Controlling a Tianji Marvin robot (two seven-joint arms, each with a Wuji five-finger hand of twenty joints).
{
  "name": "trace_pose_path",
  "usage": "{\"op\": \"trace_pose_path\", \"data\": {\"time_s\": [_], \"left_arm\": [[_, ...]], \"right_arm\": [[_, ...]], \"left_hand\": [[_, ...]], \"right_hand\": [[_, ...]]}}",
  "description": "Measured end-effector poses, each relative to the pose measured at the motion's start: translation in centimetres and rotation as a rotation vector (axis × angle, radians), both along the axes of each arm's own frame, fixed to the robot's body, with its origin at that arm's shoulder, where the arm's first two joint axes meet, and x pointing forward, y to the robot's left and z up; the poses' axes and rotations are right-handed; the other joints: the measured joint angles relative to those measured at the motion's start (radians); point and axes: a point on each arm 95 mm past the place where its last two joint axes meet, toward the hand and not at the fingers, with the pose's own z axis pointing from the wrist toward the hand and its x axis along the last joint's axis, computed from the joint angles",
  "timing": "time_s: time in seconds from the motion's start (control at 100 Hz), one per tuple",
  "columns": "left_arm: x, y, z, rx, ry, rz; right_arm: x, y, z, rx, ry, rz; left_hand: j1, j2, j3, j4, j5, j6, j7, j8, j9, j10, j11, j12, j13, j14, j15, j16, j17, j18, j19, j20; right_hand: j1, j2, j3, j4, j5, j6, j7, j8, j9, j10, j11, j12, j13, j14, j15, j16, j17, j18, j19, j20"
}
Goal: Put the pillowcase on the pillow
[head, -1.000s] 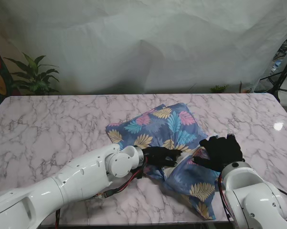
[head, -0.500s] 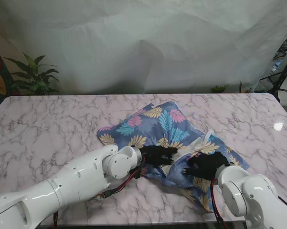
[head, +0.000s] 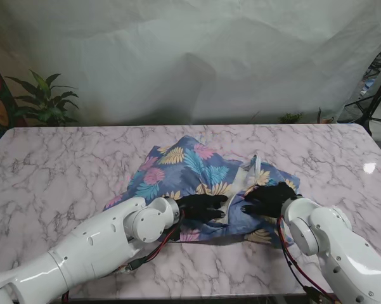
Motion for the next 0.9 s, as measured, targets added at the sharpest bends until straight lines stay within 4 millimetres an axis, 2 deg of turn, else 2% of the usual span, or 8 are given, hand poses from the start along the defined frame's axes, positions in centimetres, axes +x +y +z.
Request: {"op": "trace_pose_path", "data": {"time_s": [0.24, 0.38, 0.51, 0.59, 0.62, 0.65, 0.71, 0.9], "left_arm": [[-0.6, 0.2, -0.1, -0.013, -0.024, -0.002], [-0.9, 0.2, -0.2, -0.034, -0.03, 0.034], [-1.2, 0.3, -0.3, -0.074, -0.043, 0.108], [-1.4, 0.2, -0.5, -0.101, -0.049, 0.144], [-1.5, 0.2, -0.5, -0.105, -0.051, 0.15], [-1.6, 0.2, -0.4, -0.105, -0.055, 0.153], [-1.6, 0.2, -0.3, -0.104, -0.071, 0.158], [-1.2, 1.1, 0.6, -0.202, -0.167, 0.282]], "right_arm": [[0.0, 0.5, 0.9, 0.093, -0.06, -0.053], [-0.2, 1.6, 2.5, 0.26, -0.16, -0.127], [-0.1, 2.7, 4.1, 0.317, -0.308, -0.159], [0.0, 3.2, 4.9, 0.299, -0.407, -0.191], [0.0, 3.3, 5.1, 0.275, -0.42, -0.207], [0.1, 3.4, 5.2, 0.245, -0.424, -0.222], [0.5, 3.6, 5.4, 0.179, -0.413, -0.234], [2.9, 3.2, 4.7, 0.112, -0.353, -0.231]], "left_hand": [[0.0, -0.001, 0.0, 0.0, 0.0, 0.009, 0.029, 0.003, -0.012, 0.043, -0.003, -0.001, -0.002, 0.026, 0.0, 0.0, 0.0, 0.019, 0.027, 0.0], [0.021, -0.004, -0.018, -0.008, 0.001, 0.011, 0.041, 0.004, -0.012, 0.052, 0.001, 0.004, -0.002, 0.042, 0.038, 0.002, 0.0, 0.032, 0.087, 0.0], [0.035, -0.024, -0.018, -0.009, 0.025, 0.011, 0.062, 0.008, -0.012, 0.051, 0.004, 0.005, 0.0, 0.087, 0.099, 0.013, 0.0, 0.071, 0.189, 0.0], [0.037, -0.03, -0.018, -0.009, 0.033, 0.011, 0.071, 0.014, -0.012, 0.05, 0.012, 0.005, 0.001, 0.11, 0.118, 0.024, 0.0, 0.092, 0.227, 0.0], [0.038, -0.03, -0.018, -0.009, 0.038, 0.01, 0.082, 0.015, -0.012, 0.05, 0.012, 0.005, 0.001, 0.11, 0.12, 0.024, 0.0, 0.094, 0.231, 0.0], [0.048, -0.031, -0.018, -0.009, 0.038, 0.01, 0.083, 0.015, -0.012, 0.05, 0.013, 0.005, 0.001, 0.112, 0.12, 0.024, 0.0, 0.096, 0.234, 0.0], [0.048, -0.031, -0.018, -0.009, 0.038, 0.008, 0.099, 0.016, -0.012, 0.051, 0.013, 0.005, 0.001, 0.122, 0.12, 0.025, 0.0, 0.106, 0.242, 0.0], [0.099, -0.033, -0.002, -0.009, 0.05, -0.003, 0.13, 0.026, -0.012, 0.07, 0.012, 0.005, 0.002, 0.22, 0.133, 0.041, -0.009, 0.203, 0.298, 0.031]], "right_hand": [[0.042, 0.0, -0.011, 0.0, 0.004, 0.005, 0.025, 0.024, 0.01, 0.0, 0.037, 0.001, 0.018, 0.007, 0.0, -0.001, 0.0, 0.0, 0.001, 0.0], [0.043, -0.002, -0.03, 0.0, 0.004, 0.065, 0.006, 0.021, 0.069, 0.06, 0.06, 0.003, 0.055, 0.04, 0.008, 0.008, 0.03, 0.0, 0.02, 0.0], [0.055, -0.032, -0.03, 0.0, 0.062, 0.067, 0.051, 0.032, 0.14, 0.069, 0.088, 0.014, 0.132, 0.048, 0.008, 0.008, 0.074, 0.001, 0.057, 0.0], [0.073, -0.032, -0.03, 0.0, 0.092, 0.067, 0.106, 0.034, 0.184, 0.079, 0.093, 0.025, 0.154, 0.051, 0.008, 0.009, 0.09, 0.002, 0.066, 0.011], [0.073, -0.032, -0.03, 0.0, 0.092, 0.067, 0.106, 0.034, 0.184, 0.069, 0.093, 0.025, 0.157, 0.051, 0.008, 0.009, 0.091, 0.002, 0.071, 0.012], [0.074, -0.032, -0.03, 0.0, 0.092, 0.067, 0.106, 0.034, 0.184, 0.092, 0.093, 0.025, 0.157, 0.054, 0.008, 0.009, 0.091, 0.005, 0.071, 0.013], [0.074, -0.032, -0.03, 0.0, 0.091, 0.067, 0.114, 0.034, 0.184, 0.089, 0.093, 0.025, 0.157, 0.054, 0.008, 0.009, 0.091, 0.005, 0.074, 0.014], [0.097, -0.038, -0.03, 0.0, 0.073, 0.068, 0.113, 0.032, 0.166, 0.09, 0.093, 0.025, 0.156, 0.05, 0.008, 0.009, 0.081, -0.01, 0.075, 0.017]]}}
